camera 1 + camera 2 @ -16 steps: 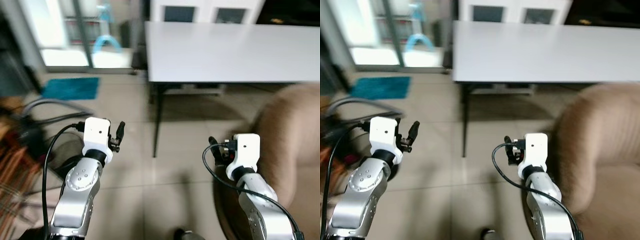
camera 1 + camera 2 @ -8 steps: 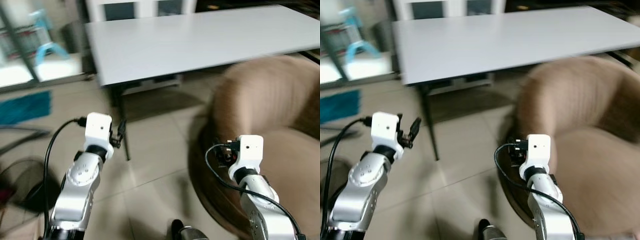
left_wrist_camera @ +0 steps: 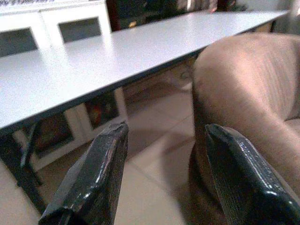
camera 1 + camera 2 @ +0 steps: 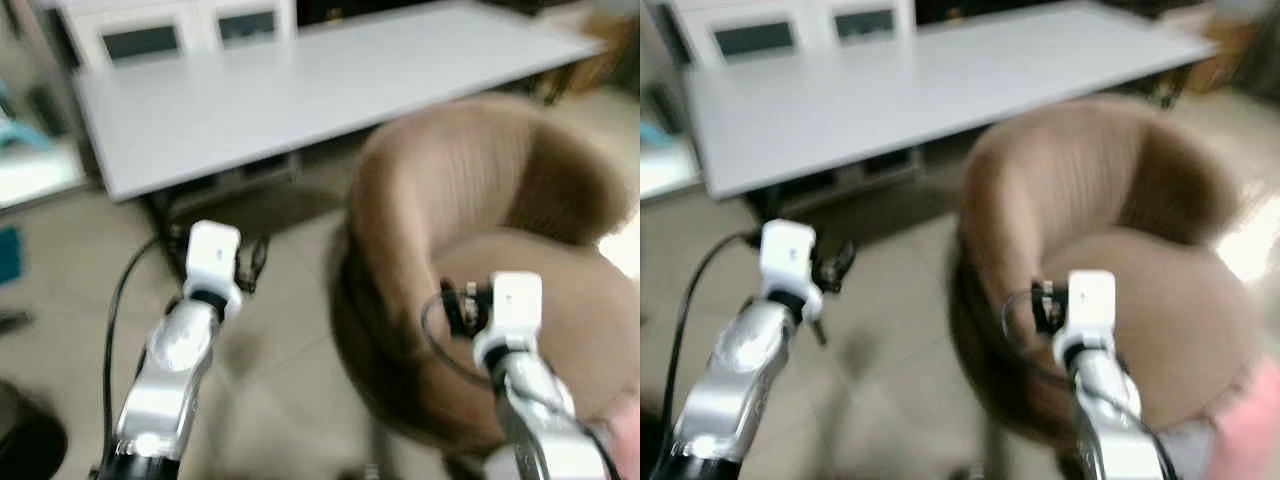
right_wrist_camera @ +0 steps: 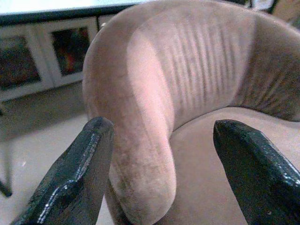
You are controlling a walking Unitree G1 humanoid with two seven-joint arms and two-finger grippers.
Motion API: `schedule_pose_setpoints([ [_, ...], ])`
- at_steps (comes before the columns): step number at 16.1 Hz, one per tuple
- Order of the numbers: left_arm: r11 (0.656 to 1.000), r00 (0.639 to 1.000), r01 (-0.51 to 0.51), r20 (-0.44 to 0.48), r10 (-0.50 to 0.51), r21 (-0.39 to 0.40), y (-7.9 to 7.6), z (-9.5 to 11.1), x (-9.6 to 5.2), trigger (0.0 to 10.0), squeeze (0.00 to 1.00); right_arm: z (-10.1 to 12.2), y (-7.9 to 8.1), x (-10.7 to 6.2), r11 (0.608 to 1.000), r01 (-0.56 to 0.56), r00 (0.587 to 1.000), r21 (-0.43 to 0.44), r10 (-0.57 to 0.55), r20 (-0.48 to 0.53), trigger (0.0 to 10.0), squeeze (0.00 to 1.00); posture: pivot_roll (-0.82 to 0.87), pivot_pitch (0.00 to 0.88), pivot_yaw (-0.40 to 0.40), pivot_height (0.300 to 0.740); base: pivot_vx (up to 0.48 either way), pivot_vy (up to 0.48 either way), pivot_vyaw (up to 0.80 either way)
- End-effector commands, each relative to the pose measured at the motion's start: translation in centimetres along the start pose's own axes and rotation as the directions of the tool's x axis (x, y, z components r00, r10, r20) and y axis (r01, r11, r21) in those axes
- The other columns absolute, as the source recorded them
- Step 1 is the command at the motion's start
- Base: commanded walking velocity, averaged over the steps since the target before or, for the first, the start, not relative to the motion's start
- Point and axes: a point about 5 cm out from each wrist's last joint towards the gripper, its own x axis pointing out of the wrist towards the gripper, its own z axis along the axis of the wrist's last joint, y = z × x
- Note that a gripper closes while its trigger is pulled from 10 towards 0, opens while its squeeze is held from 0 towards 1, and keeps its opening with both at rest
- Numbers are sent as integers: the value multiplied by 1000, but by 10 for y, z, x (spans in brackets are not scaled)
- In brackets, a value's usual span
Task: Move the pillow to the sofa from floor
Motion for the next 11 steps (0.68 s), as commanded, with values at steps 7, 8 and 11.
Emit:
schedule_pose_setpoints([
  [7, 999, 999, -45, -5, 45, -11, 4, -5, -7, 10000, 0, -2, 4, -3, 999, -45, 998, -26, 45, -32, 10000, 0, -58, 9, -10, 740, 0, 0, -742],
  [8, 999, 999, -36, -5, 36, -1, 2, -5, -6, 10000, 0, -2, 4, -4, 999, -47, 998, -27, 46, -38, 10000, 0, -59, 14, -8, 740, 0, 352, -744],
  [11, 1000, 1000, -18, 1, 18, 21, 1, -4, -2, 10000, 0, -3, 4, -5, 999, -43, 998, -22, 42, -46, 10000, 0, -64, 19, -1, 740, 0, 401, -742],
])
